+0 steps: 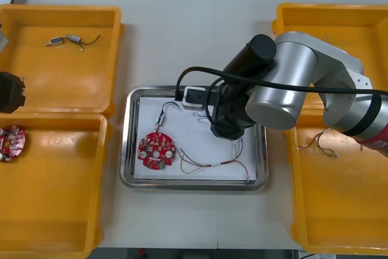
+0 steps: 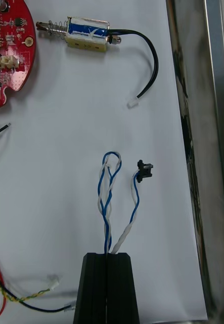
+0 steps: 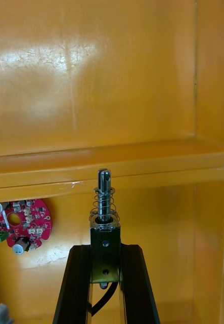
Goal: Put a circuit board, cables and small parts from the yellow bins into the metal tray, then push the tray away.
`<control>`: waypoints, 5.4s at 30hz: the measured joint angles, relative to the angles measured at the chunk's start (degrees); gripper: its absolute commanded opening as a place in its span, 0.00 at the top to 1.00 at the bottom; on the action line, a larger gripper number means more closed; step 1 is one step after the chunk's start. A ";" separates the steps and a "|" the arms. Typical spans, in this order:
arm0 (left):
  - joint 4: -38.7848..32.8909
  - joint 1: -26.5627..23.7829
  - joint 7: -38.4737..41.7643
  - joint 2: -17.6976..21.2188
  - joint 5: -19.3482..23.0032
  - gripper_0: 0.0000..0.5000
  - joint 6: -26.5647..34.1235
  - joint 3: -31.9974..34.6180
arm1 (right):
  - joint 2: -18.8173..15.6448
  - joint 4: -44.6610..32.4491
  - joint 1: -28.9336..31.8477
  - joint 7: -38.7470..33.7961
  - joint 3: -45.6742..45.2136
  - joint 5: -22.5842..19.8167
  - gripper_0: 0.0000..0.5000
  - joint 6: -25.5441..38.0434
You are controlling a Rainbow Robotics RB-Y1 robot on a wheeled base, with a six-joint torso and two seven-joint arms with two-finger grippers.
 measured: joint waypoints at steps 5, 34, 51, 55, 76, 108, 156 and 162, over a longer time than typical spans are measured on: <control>-0.05 0.10 0.00 0.00 0.00 1.00 0.00 0.01 | 0.64 3.80 -0.84 0.58 2.35 0.46 1.00 -3.51; -0.14 0.13 0.00 0.01 -0.04 1.00 0.00 0.29 | 3.64 15.27 -4.69 7.39 4.78 -1.24 0.00 -5.62; -0.16 0.14 0.00 0.01 -0.07 1.00 0.00 0.30 | 4.20 13.31 -5.01 7.43 -7.48 -5.39 0.00 9.32; -0.18 0.14 0.00 0.01 -0.07 1.00 0.00 0.30 | 5.05 13.27 -5.01 7.43 -12.77 -6.08 0.00 14.00; -2.14 0.18 0.00 0.02 -0.11 1.00 0.01 0.23 | 6.38 13.24 -5.01 -3.23 -38.92 -3.75 0.00 31.08; -6.03 0.20 0.34 0.02 0.57 1.00 0.01 -4.36 | -5.79 -5.73 17.84 -33.64 -58.15 -4.29 0.00 31.12; 7.31 -18.75 28.26 -20.30 -22.21 1.00 0.01 -40.08 | -10.74 -8.71 29.27 -38.57 -63.72 -6.82 0.00 31.12; 10.64 -20.38 28.26 -23.57 -23.61 1.00 0.01 -43.19 | -10.81 -8.72 29.28 -38.57 -63.72 -6.84 0.00 31.12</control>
